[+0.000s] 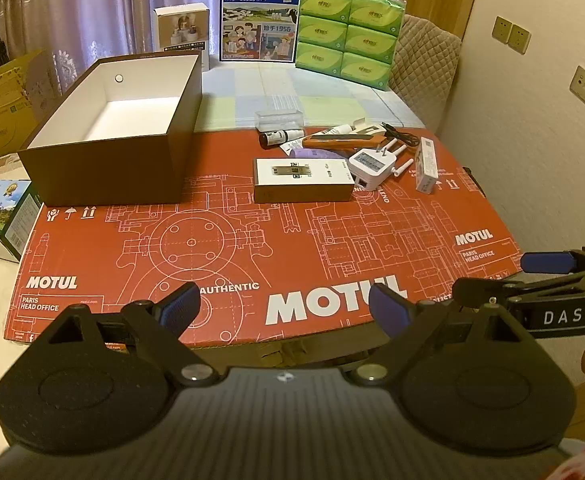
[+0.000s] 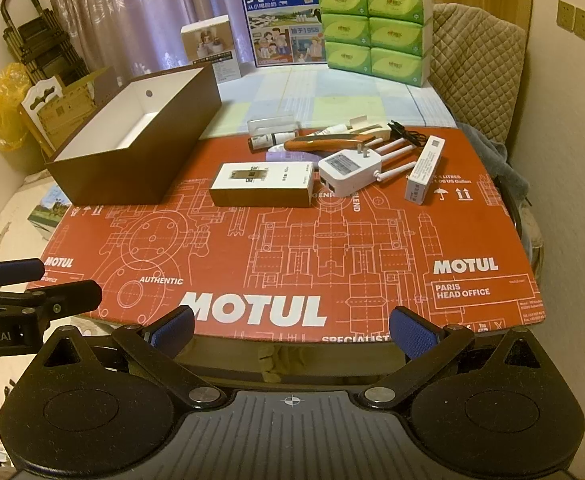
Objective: Organize rigid objects
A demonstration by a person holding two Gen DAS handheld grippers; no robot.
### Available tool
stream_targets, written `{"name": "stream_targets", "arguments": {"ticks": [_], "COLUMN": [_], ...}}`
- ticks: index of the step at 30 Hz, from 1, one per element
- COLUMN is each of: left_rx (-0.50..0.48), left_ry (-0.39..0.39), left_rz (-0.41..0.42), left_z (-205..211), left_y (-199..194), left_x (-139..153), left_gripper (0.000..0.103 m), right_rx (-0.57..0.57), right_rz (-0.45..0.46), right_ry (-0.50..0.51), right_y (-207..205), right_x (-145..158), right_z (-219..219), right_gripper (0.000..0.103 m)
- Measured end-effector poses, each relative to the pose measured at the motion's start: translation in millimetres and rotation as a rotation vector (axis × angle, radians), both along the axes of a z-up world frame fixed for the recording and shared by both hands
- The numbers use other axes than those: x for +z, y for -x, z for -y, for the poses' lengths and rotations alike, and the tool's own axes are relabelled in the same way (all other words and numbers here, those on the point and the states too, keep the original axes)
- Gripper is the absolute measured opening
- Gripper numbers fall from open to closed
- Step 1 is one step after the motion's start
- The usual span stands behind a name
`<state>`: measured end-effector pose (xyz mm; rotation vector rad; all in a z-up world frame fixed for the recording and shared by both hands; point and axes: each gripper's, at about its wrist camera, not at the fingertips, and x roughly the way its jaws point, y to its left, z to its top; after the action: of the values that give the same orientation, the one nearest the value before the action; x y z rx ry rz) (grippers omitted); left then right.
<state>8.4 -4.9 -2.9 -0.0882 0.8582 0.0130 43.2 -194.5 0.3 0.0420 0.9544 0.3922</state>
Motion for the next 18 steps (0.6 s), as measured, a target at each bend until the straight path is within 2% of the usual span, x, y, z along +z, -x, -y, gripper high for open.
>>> {"name": "stream_targets", "arguments": {"ticks": [18], "left_rx": [-0.009], "left_ry": [0.011], "left_rz": [-0.004], "left_z": [-3.6], "left_y": [-10.2], "left_x": [-1.8], "left_gripper": [0.089], "right_rx": [-0.006], "right_rz": [-0.002], "right_ry": [0.005], "right_y": [-5.9], "right_x": [-1.5], "right_z": [0.9], "right_gripper": [0.101]}}
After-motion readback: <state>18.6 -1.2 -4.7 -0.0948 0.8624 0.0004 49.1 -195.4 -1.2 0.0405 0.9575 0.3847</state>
